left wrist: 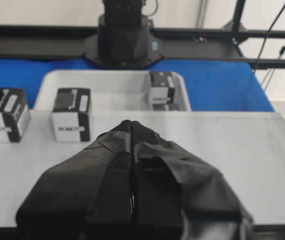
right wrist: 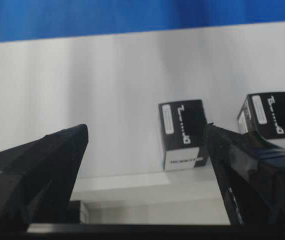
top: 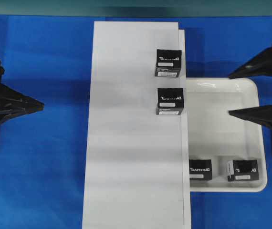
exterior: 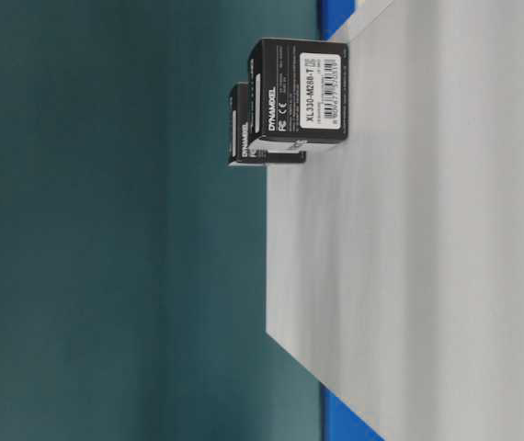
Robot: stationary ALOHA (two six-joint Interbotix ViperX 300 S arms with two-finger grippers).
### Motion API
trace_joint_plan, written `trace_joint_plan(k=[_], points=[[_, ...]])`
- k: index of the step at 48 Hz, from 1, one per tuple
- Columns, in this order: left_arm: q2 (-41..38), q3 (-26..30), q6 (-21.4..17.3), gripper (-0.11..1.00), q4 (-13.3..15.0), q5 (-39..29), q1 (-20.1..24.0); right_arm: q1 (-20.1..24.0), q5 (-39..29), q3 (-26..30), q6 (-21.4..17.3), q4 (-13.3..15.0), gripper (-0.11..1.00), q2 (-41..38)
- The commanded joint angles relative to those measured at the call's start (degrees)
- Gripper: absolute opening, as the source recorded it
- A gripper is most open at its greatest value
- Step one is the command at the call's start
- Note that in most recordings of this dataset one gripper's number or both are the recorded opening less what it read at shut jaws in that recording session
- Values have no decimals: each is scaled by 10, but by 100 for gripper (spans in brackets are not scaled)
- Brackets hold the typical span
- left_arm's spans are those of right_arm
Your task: Place the box from the white plastic tray onto the white base.
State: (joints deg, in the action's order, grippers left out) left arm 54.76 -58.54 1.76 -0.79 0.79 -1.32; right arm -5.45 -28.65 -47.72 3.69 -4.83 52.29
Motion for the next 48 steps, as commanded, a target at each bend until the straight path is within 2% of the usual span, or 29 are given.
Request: trace_joint_plan(k=[1, 20, 48], points=[[-2, 16, 1, -7, -2, 6, -2, 2, 4, -10, -1, 1, 97, 28], [0, 17, 1, -7, -2, 6, -5, 4, 8, -67, -4, 0, 97, 119], [-2, 16, 1, -7, -2, 4, -7, 3, 18, -76, -4, 0, 97, 123]])
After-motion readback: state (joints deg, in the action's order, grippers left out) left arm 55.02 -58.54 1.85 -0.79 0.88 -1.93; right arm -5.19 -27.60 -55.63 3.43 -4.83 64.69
